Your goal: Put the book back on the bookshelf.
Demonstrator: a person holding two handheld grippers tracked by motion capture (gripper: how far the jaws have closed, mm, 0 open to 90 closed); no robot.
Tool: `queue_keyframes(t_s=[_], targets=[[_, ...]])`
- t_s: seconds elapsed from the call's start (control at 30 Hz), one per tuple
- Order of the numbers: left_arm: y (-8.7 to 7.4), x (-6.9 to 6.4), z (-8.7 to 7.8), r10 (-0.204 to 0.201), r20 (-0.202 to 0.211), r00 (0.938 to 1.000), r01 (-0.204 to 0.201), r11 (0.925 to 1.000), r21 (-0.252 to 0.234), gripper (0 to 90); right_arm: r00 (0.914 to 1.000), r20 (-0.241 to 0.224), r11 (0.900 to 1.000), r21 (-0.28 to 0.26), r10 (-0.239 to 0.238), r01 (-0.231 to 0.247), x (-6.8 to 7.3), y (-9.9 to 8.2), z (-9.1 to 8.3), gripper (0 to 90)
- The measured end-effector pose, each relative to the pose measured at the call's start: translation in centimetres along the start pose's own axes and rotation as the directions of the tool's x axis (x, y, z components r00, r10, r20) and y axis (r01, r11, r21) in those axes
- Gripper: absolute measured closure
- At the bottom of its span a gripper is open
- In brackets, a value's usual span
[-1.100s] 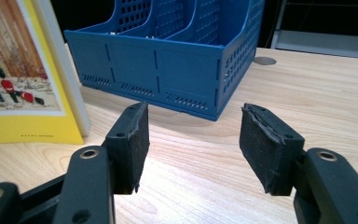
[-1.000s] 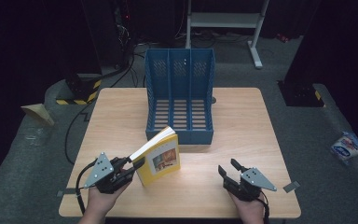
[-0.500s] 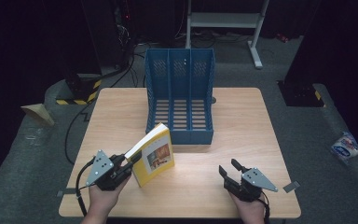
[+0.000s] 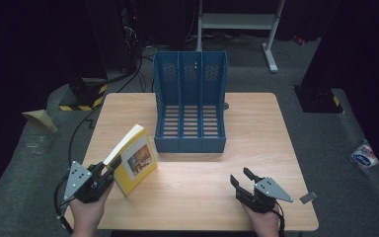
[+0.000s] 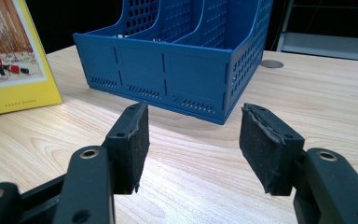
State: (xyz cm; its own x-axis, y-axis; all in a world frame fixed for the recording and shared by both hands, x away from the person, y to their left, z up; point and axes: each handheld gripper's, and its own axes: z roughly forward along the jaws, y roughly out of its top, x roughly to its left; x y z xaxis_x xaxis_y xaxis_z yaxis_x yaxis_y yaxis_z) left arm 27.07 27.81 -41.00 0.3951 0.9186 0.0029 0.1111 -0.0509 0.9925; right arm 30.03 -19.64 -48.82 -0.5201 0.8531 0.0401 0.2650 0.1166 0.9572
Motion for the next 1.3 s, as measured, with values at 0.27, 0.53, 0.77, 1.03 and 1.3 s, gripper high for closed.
queue_keyframes(t_s=[0.27,0.53,0.77,1.03,1.3], targets=[[-0.4,0.7,0.7,-0.02,-0.059,0.9981,0.019,0.9996,-0.018,76.2,1.0,0.001,1.0,0.002,0.0,0.0,0.0,0.0,0.0,42.3],[-0.2,0.5,2.3,-0.01,-0.085,0.9963,0.007,0.9991,-0.041,76.3,1.0,0.002,1.0,0.003,0.0,0.0,-0.1,-0.1,0.0,42.3],[-0.6,0.4,2.5,-0.014,-0.085,0.9963,0.011,0.9993,-0.035,75.8,1.0,0.0,1.0,0.004,0.0,0.001,-0.1,-0.1,-0.1,42.3],[-0.3,1.0,2.5,-0.04,-0.043,0.9983,0.04,0.9992,-0.005,73.3,1.0,-0.001,1.0,0.003,-0.002,0.002,0.0,-0.1,-0.1,42.3],[-0.6,0.9,2.7,-0.006,-0.049,0.9988,0.006,1.0,0.007,71.4,0.9999,-0.009,0.9999,0.012,-0.008,0.008,0.2,-0.1,0.1,42.1]])
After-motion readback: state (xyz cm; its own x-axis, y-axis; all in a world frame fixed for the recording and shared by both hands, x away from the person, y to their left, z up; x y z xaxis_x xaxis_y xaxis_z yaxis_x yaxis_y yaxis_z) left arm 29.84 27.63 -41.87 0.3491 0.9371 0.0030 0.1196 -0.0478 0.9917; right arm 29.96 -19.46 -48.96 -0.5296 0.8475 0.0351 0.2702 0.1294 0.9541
